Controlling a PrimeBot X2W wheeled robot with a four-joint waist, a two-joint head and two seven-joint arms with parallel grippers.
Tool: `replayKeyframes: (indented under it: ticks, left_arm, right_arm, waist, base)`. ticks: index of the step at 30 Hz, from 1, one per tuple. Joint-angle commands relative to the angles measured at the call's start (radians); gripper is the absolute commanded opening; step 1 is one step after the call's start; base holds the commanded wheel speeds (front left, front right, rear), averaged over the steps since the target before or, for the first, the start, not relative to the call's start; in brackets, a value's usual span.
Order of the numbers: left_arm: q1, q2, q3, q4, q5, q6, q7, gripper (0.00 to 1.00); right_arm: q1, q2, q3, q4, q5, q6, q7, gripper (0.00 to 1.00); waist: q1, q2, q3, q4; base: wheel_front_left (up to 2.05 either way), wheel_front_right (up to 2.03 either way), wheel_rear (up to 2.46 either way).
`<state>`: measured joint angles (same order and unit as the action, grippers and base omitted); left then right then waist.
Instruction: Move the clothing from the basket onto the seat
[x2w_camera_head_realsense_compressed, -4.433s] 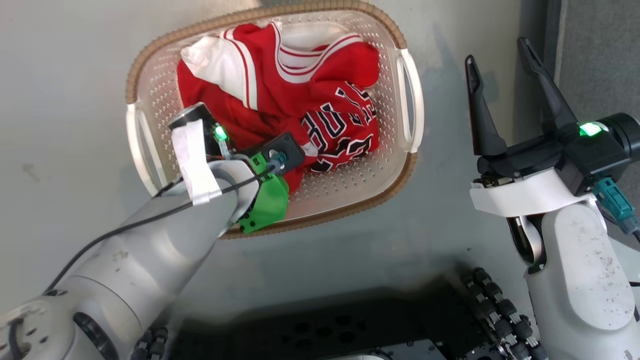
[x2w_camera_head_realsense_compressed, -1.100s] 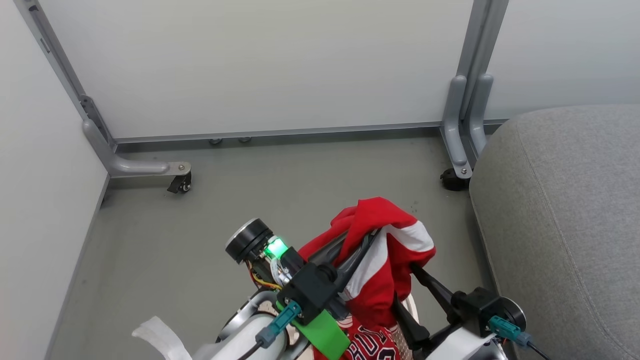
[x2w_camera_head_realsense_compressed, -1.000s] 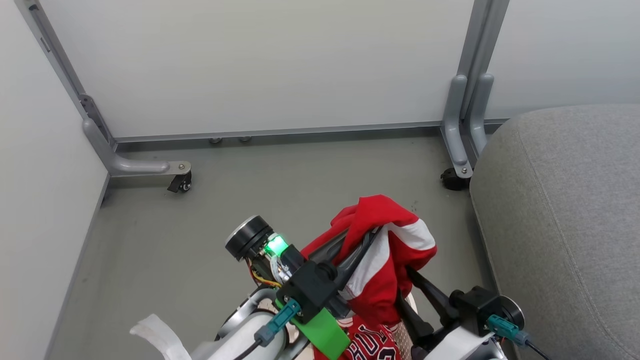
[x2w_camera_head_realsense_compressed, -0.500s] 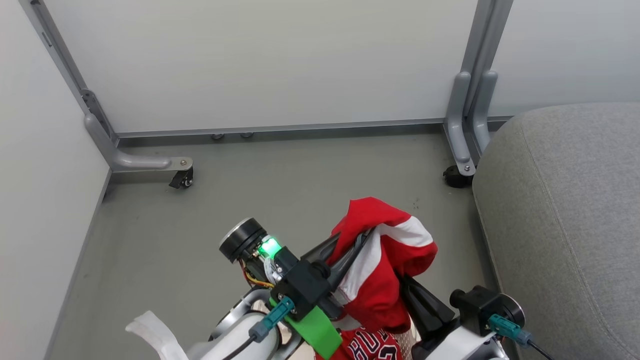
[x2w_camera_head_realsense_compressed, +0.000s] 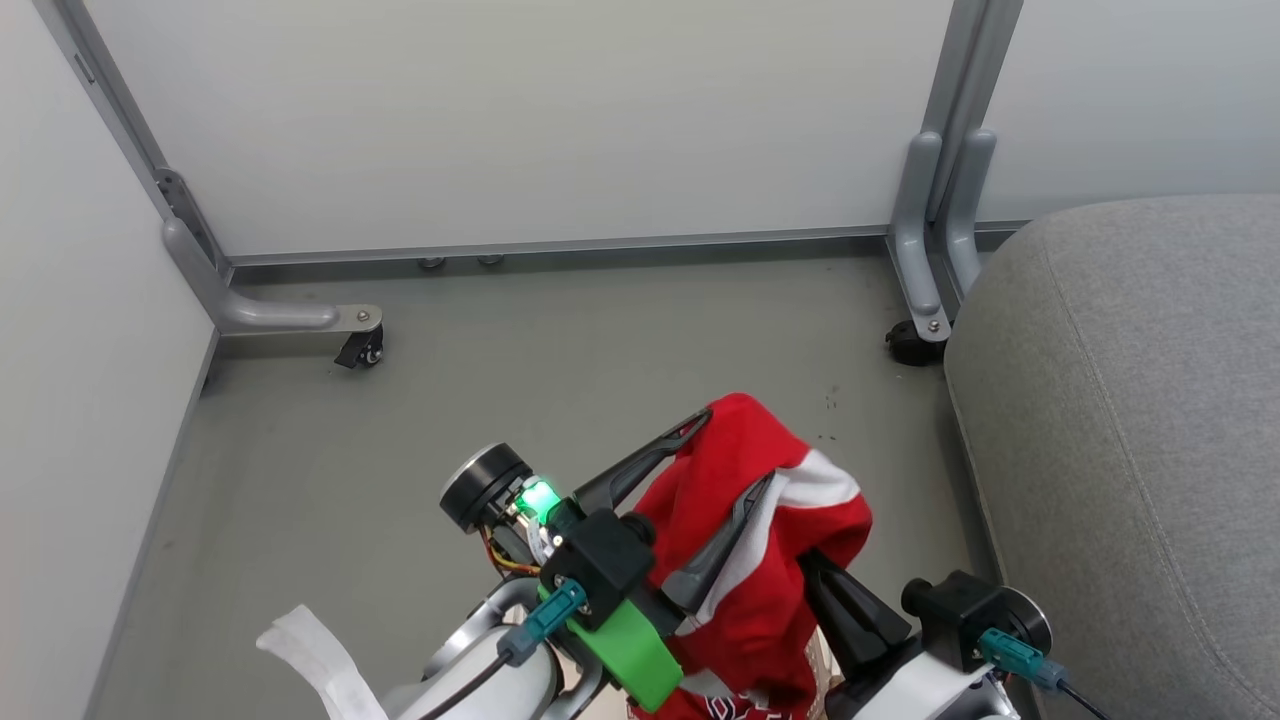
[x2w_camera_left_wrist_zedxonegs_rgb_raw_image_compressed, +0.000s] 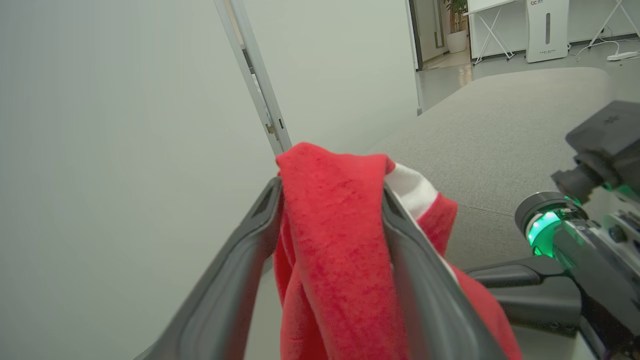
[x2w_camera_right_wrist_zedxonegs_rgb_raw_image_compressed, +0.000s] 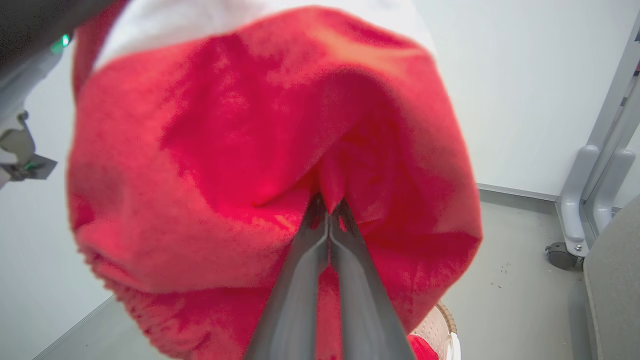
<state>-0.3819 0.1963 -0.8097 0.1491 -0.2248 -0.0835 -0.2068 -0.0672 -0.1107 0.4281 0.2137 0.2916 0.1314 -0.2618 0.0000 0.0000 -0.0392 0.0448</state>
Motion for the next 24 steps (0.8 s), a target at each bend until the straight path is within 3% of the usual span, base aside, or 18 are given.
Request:
replayKeyframes:
  ticks: [1,24]
  left_arm:
    - [-0.010,0.001,0.000,0.002,-0.001,0.000,-0.001,1.00]
    - [0.005,0.027,-0.003,0.006,-0.042,0.008,0.005,1.00]
  right_arm:
    - [0.005,-0.005,-0.003,-0.005,0.005,-0.001,-0.005,0.00]
    - [-0.013,-0.002,-0.037,-0.020,-0.014,-0.001,-0.005,0.00]
  waist:
    - [0.0000,0.0000,0.002,0.000]
    - [0.0000,0.0000,0.035,-0.033]
  base:
    - [0.00,0.00,0.00]
    - [0.00,0.00,0.00]
